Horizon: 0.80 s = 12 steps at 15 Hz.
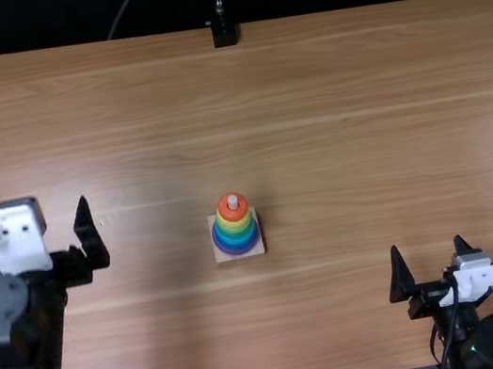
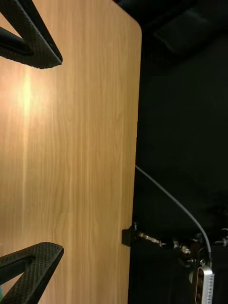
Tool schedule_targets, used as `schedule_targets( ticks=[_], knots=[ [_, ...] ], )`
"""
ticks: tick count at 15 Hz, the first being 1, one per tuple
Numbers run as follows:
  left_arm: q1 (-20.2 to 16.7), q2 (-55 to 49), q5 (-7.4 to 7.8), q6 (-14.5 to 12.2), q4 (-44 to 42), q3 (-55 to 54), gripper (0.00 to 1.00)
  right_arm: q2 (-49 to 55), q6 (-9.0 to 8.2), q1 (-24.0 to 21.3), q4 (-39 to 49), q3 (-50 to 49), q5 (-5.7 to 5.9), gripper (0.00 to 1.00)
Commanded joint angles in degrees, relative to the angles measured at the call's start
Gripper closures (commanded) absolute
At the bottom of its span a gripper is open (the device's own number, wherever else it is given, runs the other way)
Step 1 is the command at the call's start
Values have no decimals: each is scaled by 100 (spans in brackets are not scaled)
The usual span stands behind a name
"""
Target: Build the Hanoi tower: stack the rings onto the peg from bottom to top in this color order: purple, dark blue, light blue, dark green, light green, yellow, orange.
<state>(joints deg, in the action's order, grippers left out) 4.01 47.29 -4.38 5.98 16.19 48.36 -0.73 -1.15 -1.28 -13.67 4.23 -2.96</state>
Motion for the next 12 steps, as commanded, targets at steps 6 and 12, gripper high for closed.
schedule_targets(
  ticks=[6,12],
  knots=[
    [-41,-2936,-89,-49,-300,-2630,0,73,20,-74,-453,-335,-20,0],
    [-76,-4298,6,-60,-669,-4080,0,73,20,-65,-453,-335,-20,0]
  ],
)
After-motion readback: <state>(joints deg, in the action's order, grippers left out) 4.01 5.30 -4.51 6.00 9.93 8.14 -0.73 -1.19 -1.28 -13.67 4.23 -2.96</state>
